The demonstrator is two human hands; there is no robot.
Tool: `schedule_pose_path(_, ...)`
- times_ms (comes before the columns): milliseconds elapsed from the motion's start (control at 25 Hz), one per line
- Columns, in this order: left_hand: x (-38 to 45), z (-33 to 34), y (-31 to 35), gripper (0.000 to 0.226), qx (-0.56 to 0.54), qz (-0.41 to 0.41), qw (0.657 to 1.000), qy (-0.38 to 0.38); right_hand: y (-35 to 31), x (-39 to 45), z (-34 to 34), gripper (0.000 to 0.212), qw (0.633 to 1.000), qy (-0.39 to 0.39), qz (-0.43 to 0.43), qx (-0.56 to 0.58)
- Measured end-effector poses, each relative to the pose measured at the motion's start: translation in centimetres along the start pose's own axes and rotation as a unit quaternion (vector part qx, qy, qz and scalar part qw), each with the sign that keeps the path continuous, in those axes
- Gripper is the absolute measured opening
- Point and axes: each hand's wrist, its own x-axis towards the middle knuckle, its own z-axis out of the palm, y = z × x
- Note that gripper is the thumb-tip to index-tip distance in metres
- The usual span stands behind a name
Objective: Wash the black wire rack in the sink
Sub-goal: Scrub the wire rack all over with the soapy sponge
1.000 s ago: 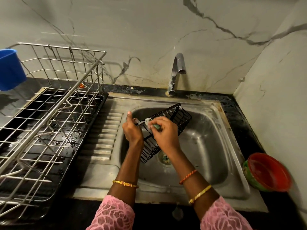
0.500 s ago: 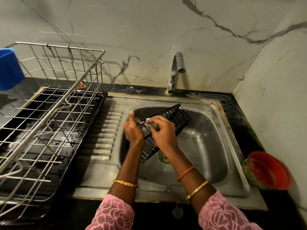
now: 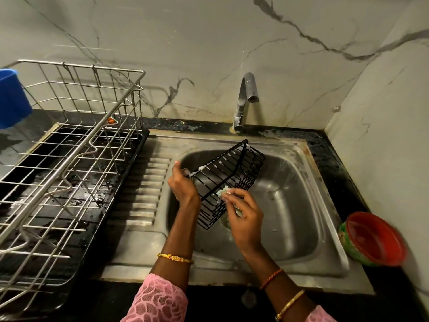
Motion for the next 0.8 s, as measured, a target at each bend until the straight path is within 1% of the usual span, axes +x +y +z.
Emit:
schedule_pose_path(80,0.3,0.0,0.3,0.044,-0.032,-0.028,0.999,0.003,0.1,-0.1,0.0,0.023,1.0,0.004,0.0,0.004)
schedule_pose_path(120,0.3,0.0,0.3,0.057,-0.042,-0.036,0.998,0.001,0.2,-0.1,0.0,0.024,1.0,-0.001,-0.001,0.003)
schedule_pose_path(160,0.1,0.0,0.5,0.076,-0.043,-0.036,0.998,0.005,0.3,0.1,-0.2,0.023,1.0,-0.011,-0.005,-0.001)
schedule_pose_path(200,0.2,0.0,0.3,0.087,-0.037,-0.035,0.999,0.008,0.3,0.3,-0.3,0.021,1.0,-0.016,-0.011,-0.009)
schedule_pose_path(240,0.2,-0.2,0.2,0.087,-0.031,-0.028,0.999,0.007,0.2,0.6,-0.6,0.019,1.0,-0.013,-0.015,-0.016)
schedule_pose_path(320,0.1,-0.4,0.3,0.066,-0.018,0.001,1.0,-0.001,-0.5,1.9,-1.0,0.013,1.0,0.016,-0.005,-0.017)
schedule_pose_path(400,0.0,-0.4,0.4,0.053,-0.004,0.031,0.999,-0.009,-1.7,4.5,-0.6,0.012,0.999,0.021,0.043,0.007)
schedule_pose_path(480,-0.4,-0.3,0.4,0.047,-0.001,0.043,0.999,-0.01,-2.6,7.6,0.7,0.011,0.996,-0.029,0.074,0.033)
schedule_pose_path(600,-1.0,-0.2,0.6,0.049,-0.002,0.049,0.999,-0.019,-2.9,10.2,3.2,0.004,0.988,-0.126,0.087,-0.024)
schedule_pose_path(640,-1.0,-0.2,0.7,0.051,-0.007,0.052,0.998,-0.021,-2.9,10.2,3.7,0.005,0.984,-0.147,0.095,-0.032)
schedule_pose_path(720,-1.1,-0.3,1.0,0.048,-0.03,0.055,0.998,-0.009,-2.8,9.1,3.5,0.007,0.981,-0.163,0.099,-0.042)
schedule_pose_path(800,-0.9,-0.3,1.3,0.036,-0.051,0.054,0.997,0.006,-2.4,7.3,2.2,0.008,0.983,-0.147,0.103,-0.045)
